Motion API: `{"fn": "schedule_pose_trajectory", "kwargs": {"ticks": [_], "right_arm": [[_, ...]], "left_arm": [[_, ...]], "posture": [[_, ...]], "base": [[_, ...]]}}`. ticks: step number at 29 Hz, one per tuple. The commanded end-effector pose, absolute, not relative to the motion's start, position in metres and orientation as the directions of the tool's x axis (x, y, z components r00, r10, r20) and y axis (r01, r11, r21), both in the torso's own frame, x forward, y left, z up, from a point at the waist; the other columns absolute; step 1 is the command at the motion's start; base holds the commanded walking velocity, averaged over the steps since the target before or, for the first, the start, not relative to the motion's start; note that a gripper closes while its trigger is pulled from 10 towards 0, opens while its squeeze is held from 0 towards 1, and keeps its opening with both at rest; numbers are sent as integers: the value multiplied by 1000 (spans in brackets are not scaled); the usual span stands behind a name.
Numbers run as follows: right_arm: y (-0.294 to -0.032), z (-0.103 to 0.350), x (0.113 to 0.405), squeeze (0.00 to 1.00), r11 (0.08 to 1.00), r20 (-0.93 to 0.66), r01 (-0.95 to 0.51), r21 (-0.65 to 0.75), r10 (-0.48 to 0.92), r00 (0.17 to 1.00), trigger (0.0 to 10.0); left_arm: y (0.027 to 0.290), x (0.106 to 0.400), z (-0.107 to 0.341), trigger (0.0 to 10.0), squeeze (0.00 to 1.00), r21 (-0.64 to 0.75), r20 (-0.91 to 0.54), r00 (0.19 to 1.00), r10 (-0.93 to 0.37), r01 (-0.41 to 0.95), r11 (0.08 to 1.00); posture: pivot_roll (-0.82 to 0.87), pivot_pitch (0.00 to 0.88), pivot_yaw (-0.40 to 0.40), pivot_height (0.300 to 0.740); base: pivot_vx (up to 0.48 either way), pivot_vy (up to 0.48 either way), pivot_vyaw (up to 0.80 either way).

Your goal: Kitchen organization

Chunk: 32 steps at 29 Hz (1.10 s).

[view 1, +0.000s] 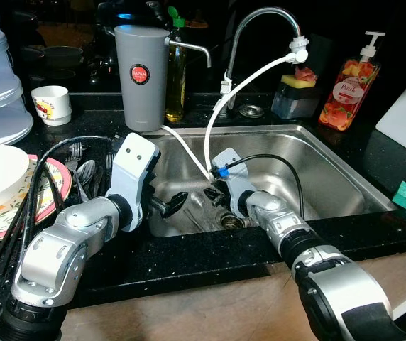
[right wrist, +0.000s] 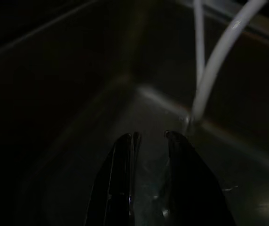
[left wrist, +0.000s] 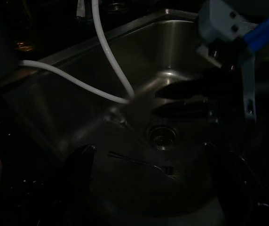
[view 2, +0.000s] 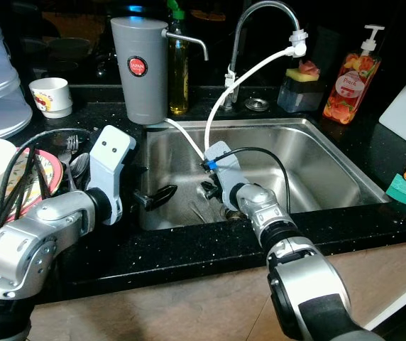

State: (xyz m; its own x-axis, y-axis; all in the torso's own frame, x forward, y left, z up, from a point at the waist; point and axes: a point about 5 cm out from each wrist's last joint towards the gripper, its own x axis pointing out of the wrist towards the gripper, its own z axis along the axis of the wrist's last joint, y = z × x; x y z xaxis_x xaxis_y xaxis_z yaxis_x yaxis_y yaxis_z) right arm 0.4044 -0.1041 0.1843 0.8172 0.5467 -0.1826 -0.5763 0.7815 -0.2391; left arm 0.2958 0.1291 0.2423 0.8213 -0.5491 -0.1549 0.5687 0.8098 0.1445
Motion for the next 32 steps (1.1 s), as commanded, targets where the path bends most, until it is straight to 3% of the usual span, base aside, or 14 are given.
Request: {"fn": "schedule_pose_trajectory", "kwargs": {"ticks": [1, 2, 5, 7, 9, 10, 11, 19, 21, 26, 32], "right_arm": [[-115, 205, 410, 0, 830, -83, -508, -228, 504, 860, 10000], [-125, 235, 416, 0, 888, 56, -426, -175, 441, 896, 10000], [-130, 255, 418, 0, 907, 140, -400, -132, 416, 898, 10000], [-141, 294, 416, 0, 911, 275, -408, -64, 409, 870, 10000], [-144, 303, 414, 0, 906, 301, -418, -59, 415, 858, 10000], [-144, 303, 414, 0, 906, 301, -418, -59, 415, 858, 10000], [-144, 309, 405, 0, 885, 314, -460, -75, 459, 831, 10000], [-140, 294, 394, 0, 861, 277, -502, -83, 504, 818, 10000], [-136, 282, 389, 0, 843, 234, -532, -78, 534, 813, 10000], [-134, 274, 385, 0, 833, 204, -548, -74, 551, 809, 10000], [-127, 268, 372, 0, 817, 159, -572, -74, 576, 802, 10000]], "left_arm": [[130, 298, 245, 10000, 0, 161, -139, 831, -538, 556, 816], [135, 302, 253, 10000, 0, 175, -98, 865, -493, 502, 847], [139, 306, 260, 10000, 0, 195, -65, 892, -448, 451, 871], [153, 315, 273, 10000, 0, 243, -29, 951, -306, 304, 921], [157, 317, 275, 10000, 0, 257, -29, 964, -265, 263, 930], [157, 317, 275, 10000, 0, 257, -29, 964, -265, 263, 930], [165, 320, 273, 10000, 0, 274, -58, 983, -174, 183, 944], [162, 322, 269, 10000, 0, 230, -82, 986, -146, 162, 960], [163, 325, 265, 10000, 0, 150, -135, 986, -94, 114, 982], [151, 326, 259, 10000, 0, 70, -185, 971, -149, 164, 984], [141, 331, 242, 10000, 0, 94, -268, 953, -142, 172, 981]], "posture": [[5, 37, -55, 740], [7, 36, -55, 740], [5, 36, -52, 740], [-6, 37, -48, 740], [-9, 36, -48, 740], [-9, 36, -48, 740], [-17, 36, -43, 740], [-20, 32, -40, 740], [-21, 25, -40, 740], [-19, 18, -53, 740], [-27, 10, -52, 740]], "base": [[0, 0, 0], [0, 0, 0], [0, 0, 0], [0, 0, 0], [0, 0, 0], [0, 0, 0], [0, 0, 0], [0, 0, 0], [0, 0, 0], [0, 0, 0], [0, 0, 0]]}}
